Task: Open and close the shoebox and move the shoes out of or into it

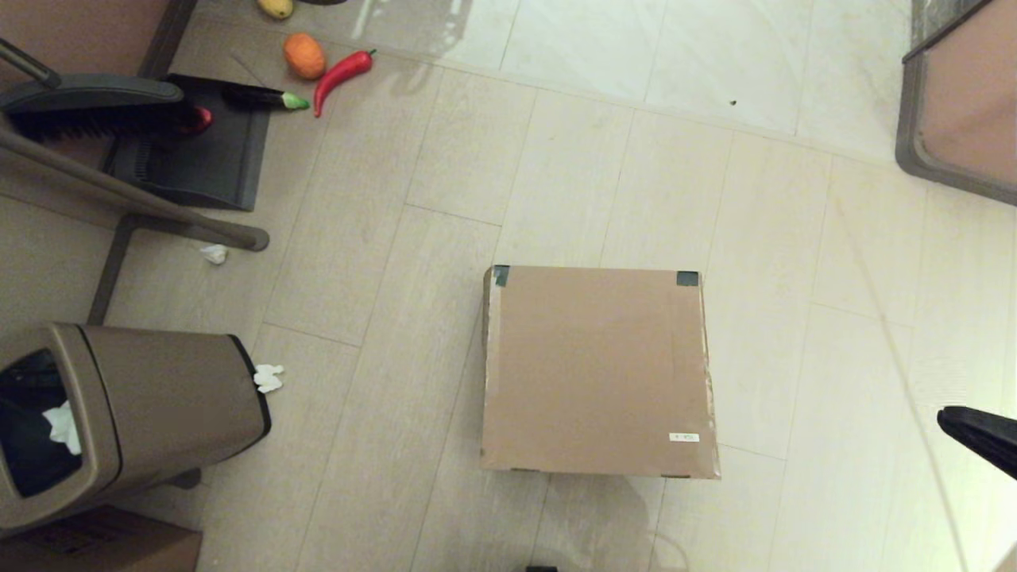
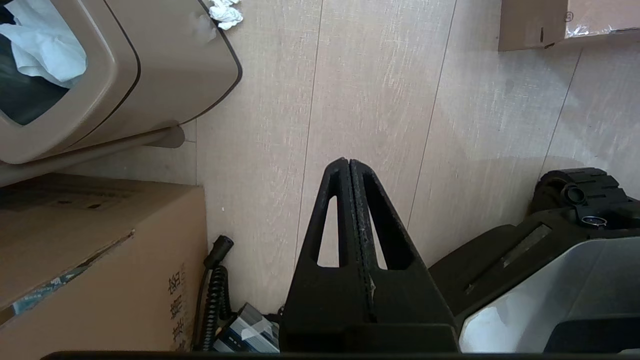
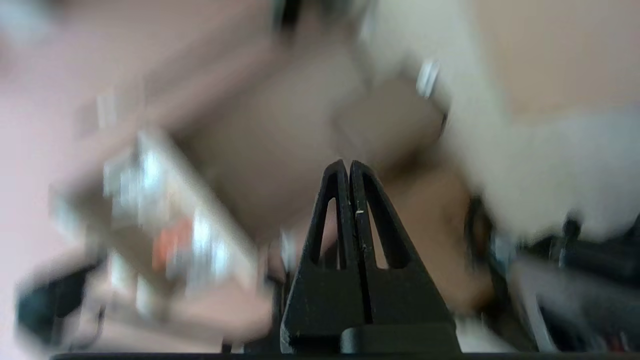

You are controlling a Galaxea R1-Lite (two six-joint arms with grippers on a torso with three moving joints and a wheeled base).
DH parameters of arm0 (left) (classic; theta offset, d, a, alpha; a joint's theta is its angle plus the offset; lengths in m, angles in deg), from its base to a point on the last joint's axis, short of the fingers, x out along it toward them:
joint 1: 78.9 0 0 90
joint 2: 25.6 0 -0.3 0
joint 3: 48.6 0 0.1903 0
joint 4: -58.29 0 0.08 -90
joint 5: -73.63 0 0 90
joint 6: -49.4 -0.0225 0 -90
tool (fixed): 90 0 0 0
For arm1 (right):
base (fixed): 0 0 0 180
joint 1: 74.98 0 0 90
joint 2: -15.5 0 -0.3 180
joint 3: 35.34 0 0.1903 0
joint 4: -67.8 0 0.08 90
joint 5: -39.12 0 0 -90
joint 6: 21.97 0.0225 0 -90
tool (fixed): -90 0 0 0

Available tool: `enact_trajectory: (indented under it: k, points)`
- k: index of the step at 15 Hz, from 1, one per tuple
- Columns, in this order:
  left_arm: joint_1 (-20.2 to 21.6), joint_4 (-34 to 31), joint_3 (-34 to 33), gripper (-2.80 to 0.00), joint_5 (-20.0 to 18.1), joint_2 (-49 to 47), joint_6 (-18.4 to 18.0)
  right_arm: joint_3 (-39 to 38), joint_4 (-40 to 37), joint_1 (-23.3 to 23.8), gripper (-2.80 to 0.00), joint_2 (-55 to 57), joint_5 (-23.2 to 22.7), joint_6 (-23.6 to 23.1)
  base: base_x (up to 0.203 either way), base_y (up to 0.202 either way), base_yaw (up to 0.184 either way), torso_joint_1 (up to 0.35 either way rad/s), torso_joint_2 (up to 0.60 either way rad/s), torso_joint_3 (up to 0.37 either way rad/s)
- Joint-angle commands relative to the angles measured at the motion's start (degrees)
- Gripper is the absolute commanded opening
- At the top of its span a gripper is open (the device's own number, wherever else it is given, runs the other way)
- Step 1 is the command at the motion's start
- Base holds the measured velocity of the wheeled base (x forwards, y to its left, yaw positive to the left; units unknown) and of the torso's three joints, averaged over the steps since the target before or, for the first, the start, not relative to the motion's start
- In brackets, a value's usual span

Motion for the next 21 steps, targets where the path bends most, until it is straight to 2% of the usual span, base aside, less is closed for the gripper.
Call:
enact_trajectory:
  k: [1,2,3,5,6,7,8,10,11,12,14,17,21]
  points:
    - [-0.23,0.06,0.0,-2.8,-0.01,-0.43,-0.03,-1.13,-6.24,1.57,-2.8,-2.46,5.47,-0.75,0.0,0.0,0.0,0.0,0.0,0.0]
    - [-0.22,0.06,0.0,-2.8,-0.01,-0.35,-0.01,-1.2,-14.08,1.36,-2.8,-3.25,9.08,-5.22,0.0,0.0,0.0,0.0,0.0,0.0]
    - [-0.23,0.07,0.0,-2.8,-0.01,-0.39,-0.01,-0.6,-24.19,0.45,-2.8,-3.66,12.89,-13.27,0.0,0.0,0.0,0.0,0.0,0.0]
    - [-0.23,-0.02,0.0,-2.8,-0.01,-0.35,-0.01,3.77,-47.72,-3.31,-2.8,-4.19,26.13,-31.25,0.0,0.0,0.0,0.0,0.0,0.0]
    - [-0.23,0.04,0.0,-2.8,-0.01,-0.35,-0.01,6.16,-57.06,-6.52,-2.8,-4.65,34.32,-43.37,0.0,0.0,0.0,0.0,0.0,0.0]
    - [-0.23,-0.02,0.0,-2.8,-0.01,-0.38,-0.01,7.55,-62.0,-10.55,-2.8,-5.32,41.45,-55.12,0.0,0.0,0.0,0.0,0.0,0.0]
    - [-0.23,-0.02,0.0,-2.8,-0.01,-0.38,-0.01,8.35,-65.1,-15.88,-2.8,-6.34,46.57,-63.85,0.0,0.0,0.0,0.0,0.0,0.0]
    - [-0.23,-0.02,0.0,-2.8,-0.01,-0.35,-0.01,8.59,-71.07,-25.22,-2.8,-11.25,52.14,-82.22,0.0,0.0,0.0,0.0,0.0,0.0]
    - [-0.23,-0.02,0.0,-2.8,-0.01,-0.35,-0.01,7.17,-72.78,-26.67,-2.8,-14.36,53.66,-89.6,0.0,0.0,0.0,0.0,0.0,0.0]
    - [-0.23,-0.02,0.0,-2.8,-0.01,-0.35,-0.01,5.17,-73.78,-27.07,-2.8,-18.6,54.69,-93.25,0.0,0.0,0.0,0.0,0.0,0.0]
    - [-0.23,-0.02,0.0,-2.8,-0.01,-0.35,-0.01,2.32,-77.34,-27.43,-2.8,-29.46,56.53,-95.4,0.0,0.0,0.0,0.0,0.0,0.0]
    - [-0.23,-0.02,0.0,-2.8,-0.01,-0.35,-0.01,1.97,-85.83,-27.94,-2.8,-43.74,62.59,-95.02,0.0,0.0,0.0,0.0,0.0,0.0]
    - [-0.23,-0.28,0.0,-2.8,-0.01,-0.35,0.61,0.99,-89.7,-27.33,-2.8,-60.92,66.83,-95.32,0.0,0.0,0.0,0.0,0.0,0.0]
